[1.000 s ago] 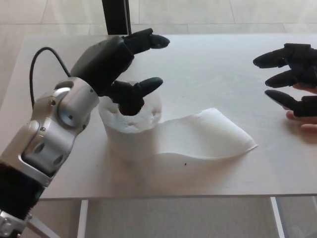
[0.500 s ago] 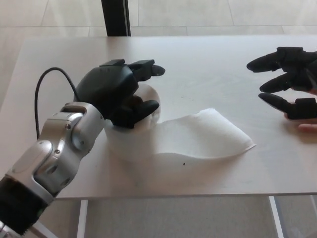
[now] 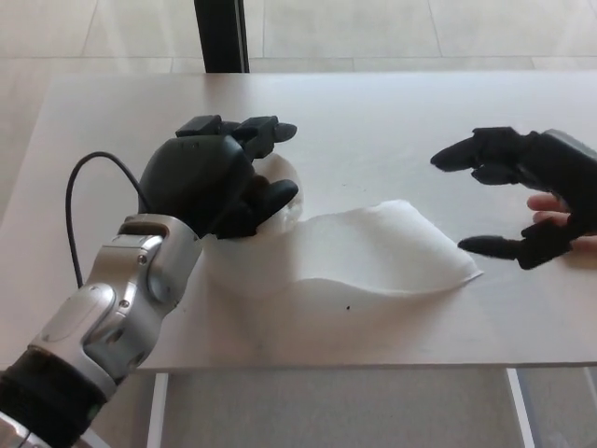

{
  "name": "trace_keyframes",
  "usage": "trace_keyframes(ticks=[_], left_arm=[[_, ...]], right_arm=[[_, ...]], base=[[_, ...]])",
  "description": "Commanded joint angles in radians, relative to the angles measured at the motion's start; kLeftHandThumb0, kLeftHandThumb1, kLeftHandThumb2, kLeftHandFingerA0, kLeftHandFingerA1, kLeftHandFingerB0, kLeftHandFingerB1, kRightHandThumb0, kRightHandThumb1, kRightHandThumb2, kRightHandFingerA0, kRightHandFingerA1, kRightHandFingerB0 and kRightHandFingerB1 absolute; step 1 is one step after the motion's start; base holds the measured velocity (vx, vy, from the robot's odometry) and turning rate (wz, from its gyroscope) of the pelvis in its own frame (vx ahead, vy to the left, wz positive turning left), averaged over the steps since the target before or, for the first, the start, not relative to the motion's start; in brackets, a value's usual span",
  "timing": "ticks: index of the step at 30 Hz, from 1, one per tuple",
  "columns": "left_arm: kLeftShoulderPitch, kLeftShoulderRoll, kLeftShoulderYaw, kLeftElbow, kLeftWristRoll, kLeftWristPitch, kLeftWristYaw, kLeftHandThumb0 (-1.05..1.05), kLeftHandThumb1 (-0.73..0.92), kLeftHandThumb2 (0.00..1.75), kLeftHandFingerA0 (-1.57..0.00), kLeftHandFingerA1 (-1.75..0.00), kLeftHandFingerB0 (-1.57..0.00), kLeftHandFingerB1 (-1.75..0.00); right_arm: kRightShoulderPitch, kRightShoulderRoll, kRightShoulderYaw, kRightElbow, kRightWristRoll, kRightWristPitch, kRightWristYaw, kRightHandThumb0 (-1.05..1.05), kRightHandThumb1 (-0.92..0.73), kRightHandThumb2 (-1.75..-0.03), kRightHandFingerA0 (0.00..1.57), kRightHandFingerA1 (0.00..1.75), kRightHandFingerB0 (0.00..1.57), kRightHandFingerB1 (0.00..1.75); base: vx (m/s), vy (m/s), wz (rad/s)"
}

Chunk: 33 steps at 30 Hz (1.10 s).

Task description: A toilet paper roll is kept in the middle of the desk infront of the robot. The robot places its left hand on the top of the toilet paper roll to hold it still and uses its right hand to tear off a piece of toilet paper from it and hands the paper to a person

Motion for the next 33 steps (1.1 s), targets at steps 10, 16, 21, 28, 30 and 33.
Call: trace_keyframes(ticks=[10,16,21,28,30,33], left_arm=[[0.065,-0.027,-0.022,0.09,0.086,0.039,0.007,-0.42,0.8,0.63,-0.2,-0.43,-0.31,-0.37],[0.061,-0.046,-0.018,0.121,0.086,0.025,0.023,-0.38,0.83,0.66,-0.22,-0.42,-0.31,-0.38],[0.066,-0.055,-0.019,0.119,0.09,0.033,0.013,-0.36,0.81,0.69,-0.21,-0.41,-0.31,-0.38],[0.071,-0.063,-0.011,0.128,0.093,0.024,0.02,-0.34,0.78,0.73,-0.21,-0.42,-0.3,-0.4],[0.07,-0.066,-0.006,0.13,0.09,0.021,0.022,-0.34,0.77,0.74,-0.22,-0.42,-0.3,-0.4],[0.071,-0.071,-0.001,0.126,0.092,0.028,0.021,-0.34,0.79,0.7,-0.22,-0.4,-0.31,-0.39]], right_arm=[[-0.158,0.018,0.295,0.086,-0.312,0.176,0.121,-0.74,-0.44,-0.79,0.0,0.08,0.08,0.13],[-0.165,0.066,0.309,0.101,-0.352,0.206,0.082,-0.7,-0.41,-0.77,0.0,0.13,0.05,0.1],[-0.148,0.102,0.306,0.114,-0.401,0.202,0.044,-0.67,-0.39,-0.78,0.0,0.2,0.07,0.11],[-0.1,0.159,0.289,0.115,-0.479,0.21,-0.034,-0.64,-0.37,-0.75,0.0,0.2,0.06,0.12],[-0.085,0.174,0.286,0.12,-0.5,0.213,-0.055,-0.64,-0.37,-0.74,0.0,0.19,0.07,0.14],[-0.064,0.21,0.292,0.149,-0.539,0.212,-0.112,-0.63,-0.37,-0.72,0.0,0.16,0.09,0.15]], base=[[0.0,0.0,0.0],[0.0,0.0,0.0],[0.0,0.0,0.0],[0.0,0.0,0.0],[0.0,0.0,0.0],[0.0,0.0,0.0]])
